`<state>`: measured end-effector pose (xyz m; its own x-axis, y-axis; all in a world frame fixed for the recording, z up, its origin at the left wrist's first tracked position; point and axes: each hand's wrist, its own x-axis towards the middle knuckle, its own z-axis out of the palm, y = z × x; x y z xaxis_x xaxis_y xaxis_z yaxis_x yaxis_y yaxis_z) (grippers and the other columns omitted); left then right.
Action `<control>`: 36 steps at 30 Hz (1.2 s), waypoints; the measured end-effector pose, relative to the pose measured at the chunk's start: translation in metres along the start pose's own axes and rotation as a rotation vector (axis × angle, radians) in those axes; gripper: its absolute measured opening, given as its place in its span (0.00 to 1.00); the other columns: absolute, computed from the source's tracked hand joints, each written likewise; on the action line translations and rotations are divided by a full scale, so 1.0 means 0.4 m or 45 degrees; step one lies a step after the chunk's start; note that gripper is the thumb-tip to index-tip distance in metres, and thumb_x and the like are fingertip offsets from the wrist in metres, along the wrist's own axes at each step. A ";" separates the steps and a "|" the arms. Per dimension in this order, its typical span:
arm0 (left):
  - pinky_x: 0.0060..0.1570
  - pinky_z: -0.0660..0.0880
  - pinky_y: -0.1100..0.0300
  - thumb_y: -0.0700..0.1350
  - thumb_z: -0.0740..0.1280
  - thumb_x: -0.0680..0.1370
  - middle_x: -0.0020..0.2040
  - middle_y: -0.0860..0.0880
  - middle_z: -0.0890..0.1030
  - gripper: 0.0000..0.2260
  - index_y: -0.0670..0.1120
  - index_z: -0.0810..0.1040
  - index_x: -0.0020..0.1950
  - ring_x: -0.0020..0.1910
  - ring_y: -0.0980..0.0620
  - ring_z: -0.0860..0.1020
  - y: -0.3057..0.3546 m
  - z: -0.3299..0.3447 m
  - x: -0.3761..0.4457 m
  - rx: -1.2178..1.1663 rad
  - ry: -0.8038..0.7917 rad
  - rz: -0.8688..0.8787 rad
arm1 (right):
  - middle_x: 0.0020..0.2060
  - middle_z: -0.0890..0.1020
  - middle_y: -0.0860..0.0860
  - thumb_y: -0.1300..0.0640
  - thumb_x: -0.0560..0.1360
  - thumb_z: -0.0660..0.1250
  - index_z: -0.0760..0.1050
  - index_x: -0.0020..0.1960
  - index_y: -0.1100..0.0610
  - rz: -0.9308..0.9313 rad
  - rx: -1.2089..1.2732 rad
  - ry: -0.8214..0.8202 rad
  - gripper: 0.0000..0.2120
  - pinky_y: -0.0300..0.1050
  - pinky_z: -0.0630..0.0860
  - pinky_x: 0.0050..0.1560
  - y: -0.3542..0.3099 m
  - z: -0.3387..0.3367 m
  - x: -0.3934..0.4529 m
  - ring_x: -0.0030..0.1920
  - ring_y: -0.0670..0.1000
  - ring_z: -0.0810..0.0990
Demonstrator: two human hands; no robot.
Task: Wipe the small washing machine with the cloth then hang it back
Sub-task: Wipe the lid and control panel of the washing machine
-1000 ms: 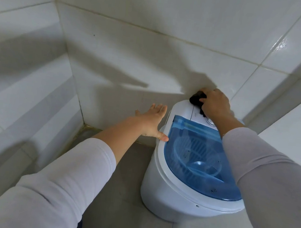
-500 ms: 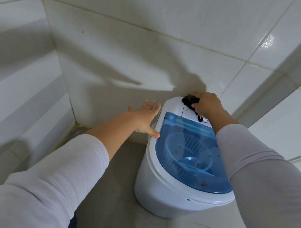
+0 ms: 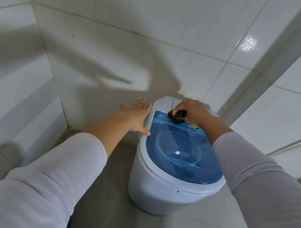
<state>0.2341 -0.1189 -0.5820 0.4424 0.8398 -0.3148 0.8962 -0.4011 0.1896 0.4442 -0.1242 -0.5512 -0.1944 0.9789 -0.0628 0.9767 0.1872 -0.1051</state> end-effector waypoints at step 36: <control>0.72 0.43 0.31 0.57 0.71 0.72 0.79 0.51 0.36 0.49 0.50 0.37 0.78 0.78 0.49 0.36 0.025 0.005 0.002 0.066 -0.087 0.017 | 0.63 0.78 0.56 0.70 0.75 0.54 0.73 0.66 0.46 0.382 0.149 0.159 0.27 0.46 0.72 0.55 0.173 0.000 0.020 0.59 0.60 0.75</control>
<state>0.2434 -0.1230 -0.5822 0.4537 0.8082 -0.3754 0.8901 -0.4317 0.1464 0.5102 -0.1033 -0.5589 0.1201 0.9927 0.0131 0.9701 -0.1145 -0.2142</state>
